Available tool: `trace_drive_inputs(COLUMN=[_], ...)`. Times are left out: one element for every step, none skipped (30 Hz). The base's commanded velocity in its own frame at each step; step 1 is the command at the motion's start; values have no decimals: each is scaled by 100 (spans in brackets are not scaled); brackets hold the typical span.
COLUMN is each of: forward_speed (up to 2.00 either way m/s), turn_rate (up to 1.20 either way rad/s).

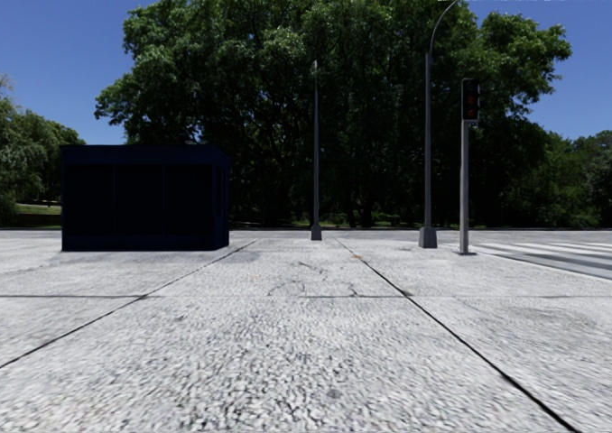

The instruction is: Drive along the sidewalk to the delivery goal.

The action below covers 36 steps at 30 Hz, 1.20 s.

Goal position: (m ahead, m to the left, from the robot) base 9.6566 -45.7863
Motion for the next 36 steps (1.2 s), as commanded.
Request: trace_drive_inputs(forward_speed=[200,200,200,200,200,200,200,200,200,200,200,200,200,200,200,200,200,200,200,200,200,200,200,200,200,200,200,200,200,200,200,200,200,200,200,200], turn_rate=[-84,-41,-41,-2,0,0,0,0,0,0,0,0,0,0,0,0,0,0,0,0,0,0,0,0,0,0,0,0,0,0,0,0,0,-1,-1,-12])
